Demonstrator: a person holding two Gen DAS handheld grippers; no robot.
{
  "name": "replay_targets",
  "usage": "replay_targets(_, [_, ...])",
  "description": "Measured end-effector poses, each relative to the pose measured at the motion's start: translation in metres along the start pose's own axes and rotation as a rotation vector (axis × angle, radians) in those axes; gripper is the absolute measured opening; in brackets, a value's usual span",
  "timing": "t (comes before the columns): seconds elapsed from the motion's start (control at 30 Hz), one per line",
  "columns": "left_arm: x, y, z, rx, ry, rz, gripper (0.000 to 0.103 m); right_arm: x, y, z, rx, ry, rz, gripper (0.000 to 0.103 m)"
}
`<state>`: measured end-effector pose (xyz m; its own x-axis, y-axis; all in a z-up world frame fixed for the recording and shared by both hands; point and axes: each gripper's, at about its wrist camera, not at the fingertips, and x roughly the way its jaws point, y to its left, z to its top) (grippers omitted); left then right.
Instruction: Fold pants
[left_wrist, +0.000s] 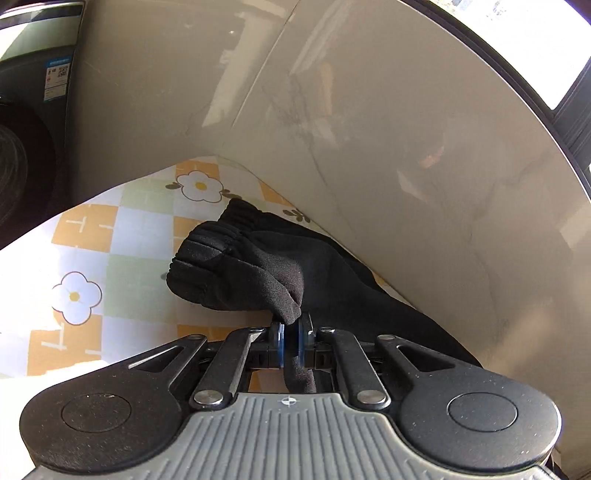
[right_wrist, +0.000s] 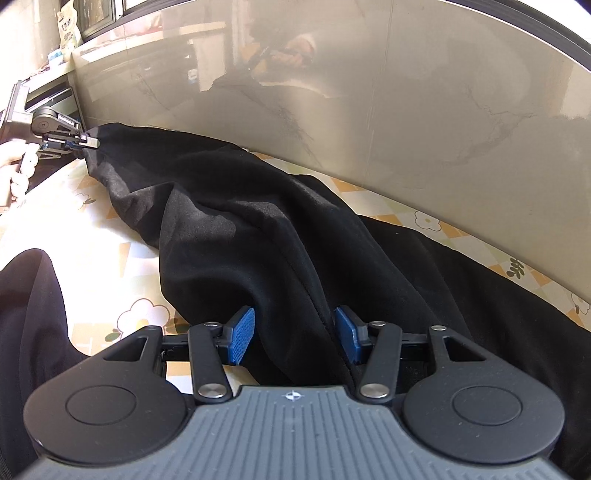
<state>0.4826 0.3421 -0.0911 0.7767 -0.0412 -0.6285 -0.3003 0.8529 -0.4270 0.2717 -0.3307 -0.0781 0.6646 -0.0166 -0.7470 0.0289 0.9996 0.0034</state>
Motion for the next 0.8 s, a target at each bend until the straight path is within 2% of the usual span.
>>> replay_targets(0.2, [-0.084,-0.007,0.0,0.084,-0.149,-0.067,0.007,0.004,0.01,-0.004,-0.086,0.004,-0.034,0.052])
replay_targets(0.23, [-0.095,-0.006,-0.003,0.089,-0.162,-0.069,0.007,0.006,0.01,-0.004,-0.088,0.012,-0.048,0.05])
replay_targets(0.27, [-0.103,-0.003,-0.007,0.088,-0.167,-0.068,0.007,0.007,0.008,-0.004,-0.075,0.021,-0.045,0.044])
replay_targets(0.3, [-0.108,0.001,-0.01,0.076,-0.166,-0.068,0.007,0.006,0.005,-0.003,-0.052,0.025,-0.033,0.04])
replay_targets(0.4, [-0.109,0.021,-0.022,0.016,-0.132,-0.067,0.007,-0.007,-0.007,-0.003,0.029,-0.03,0.018,0.041])
replay_targets(0.47, [-0.109,0.032,-0.031,-0.012,-0.104,-0.062,0.007,-0.014,-0.01,-0.002,0.046,-0.055,0.019,0.041])
replay_targets(0.67, [-0.114,0.05,-0.049,-0.068,-0.037,-0.063,0.01,0.007,-0.009,-0.003,0.035,0.017,-0.04,0.041])
replay_targets(0.77, [-0.115,0.058,-0.047,-0.127,-0.011,-0.07,0.024,0.013,-0.015,-0.005,0.078,0.018,-0.047,0.041])
replay_targets(0.8, [-0.115,0.06,-0.047,-0.143,-0.009,-0.076,0.033,0.014,-0.016,-0.005,0.091,0.022,-0.046,0.039])
